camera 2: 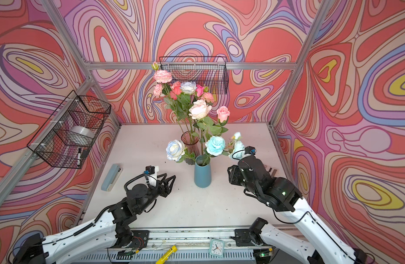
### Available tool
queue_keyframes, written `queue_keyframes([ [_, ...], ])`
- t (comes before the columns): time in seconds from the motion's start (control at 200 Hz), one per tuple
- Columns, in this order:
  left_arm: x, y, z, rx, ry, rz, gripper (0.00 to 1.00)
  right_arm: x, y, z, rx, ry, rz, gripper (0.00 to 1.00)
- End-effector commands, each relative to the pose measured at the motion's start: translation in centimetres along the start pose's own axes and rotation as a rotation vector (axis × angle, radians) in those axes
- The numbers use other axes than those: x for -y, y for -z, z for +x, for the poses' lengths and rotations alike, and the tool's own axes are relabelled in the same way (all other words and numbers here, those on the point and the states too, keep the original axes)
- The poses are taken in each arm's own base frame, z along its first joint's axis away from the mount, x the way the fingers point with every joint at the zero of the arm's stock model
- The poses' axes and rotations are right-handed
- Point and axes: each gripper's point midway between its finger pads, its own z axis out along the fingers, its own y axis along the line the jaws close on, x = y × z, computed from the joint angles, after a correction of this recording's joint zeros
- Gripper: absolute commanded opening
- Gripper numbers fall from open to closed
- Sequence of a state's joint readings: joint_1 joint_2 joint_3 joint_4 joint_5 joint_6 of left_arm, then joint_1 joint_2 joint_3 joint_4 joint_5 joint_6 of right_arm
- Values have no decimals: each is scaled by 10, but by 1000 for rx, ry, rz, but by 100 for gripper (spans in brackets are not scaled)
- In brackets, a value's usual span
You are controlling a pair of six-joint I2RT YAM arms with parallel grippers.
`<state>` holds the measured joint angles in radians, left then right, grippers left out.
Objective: Arrange flowers in a vase
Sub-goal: Move the vase to the center of the table.
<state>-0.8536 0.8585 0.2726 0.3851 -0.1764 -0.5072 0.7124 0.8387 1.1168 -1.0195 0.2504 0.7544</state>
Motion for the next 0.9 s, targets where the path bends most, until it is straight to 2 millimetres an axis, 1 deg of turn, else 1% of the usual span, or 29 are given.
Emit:
queue_keyframes([
  [0.0, 36, -14, 14, -62, 31, 179, 50, -1, -11, -3, 42, -65, -11, 48],
  [0.095, 38, -29, 37, -131, -37, 162, 51, 8, -20, 2, 62, -104, 17, 50],
  [0.15, 43, -36, 45, -164, -47, 178, 52, 11, -23, 4, 71, -114, 21, 51],
  [0.2, 48, -41, 46, -167, -46, 191, 52, 16, -26, 6, 70, -112, 44, 51],
  [0.325, 49, -53, 50, -172, -57, 180, 55, 19, -34, 9, 52, -72, 83, 52],
  [0.436, 58, -65, 58, -213, -44, 201, 55, 31, -36, 12, 44, -42, 152, 52],
  [0.556, 58, -78, 60, -200, -4, 189, 55, 40, -36, 16, 51, -38, 177, 53],
  [0.711, 62, -94, 59, -191, 4, 184, 55, 50, -32, 14, 77, -16, 221, 55],
  [0.831, 58, -101, 60, -176, 16, 158, 54, 51, -30, 11, 81, 6, 232, 55],
  [0.896, 51, -104, 63, -173, 18, 128, 54, 52, -28, 10, 90, 7, 233, 55],
])
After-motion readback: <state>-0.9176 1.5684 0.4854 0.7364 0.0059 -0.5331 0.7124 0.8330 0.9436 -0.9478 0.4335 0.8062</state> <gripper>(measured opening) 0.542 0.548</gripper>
